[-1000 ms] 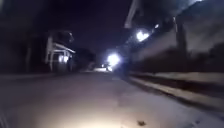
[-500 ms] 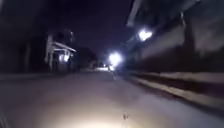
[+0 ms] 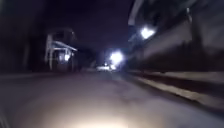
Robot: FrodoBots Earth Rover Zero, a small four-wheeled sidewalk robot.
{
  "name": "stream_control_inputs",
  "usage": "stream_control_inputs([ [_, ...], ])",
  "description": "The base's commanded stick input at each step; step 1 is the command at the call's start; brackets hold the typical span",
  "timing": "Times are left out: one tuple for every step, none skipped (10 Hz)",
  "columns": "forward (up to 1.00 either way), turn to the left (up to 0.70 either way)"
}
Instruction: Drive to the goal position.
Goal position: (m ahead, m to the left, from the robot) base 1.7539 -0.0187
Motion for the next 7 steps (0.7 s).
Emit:
stream_control_inputs([
  [0.7,-0.3],
  [0.7,-0.35],
  [0.7,-0.35],
  [0.7,-0.35],
  [0.7,-0.23],
  [0.7,0.0],
  [0.7,0.0],
])
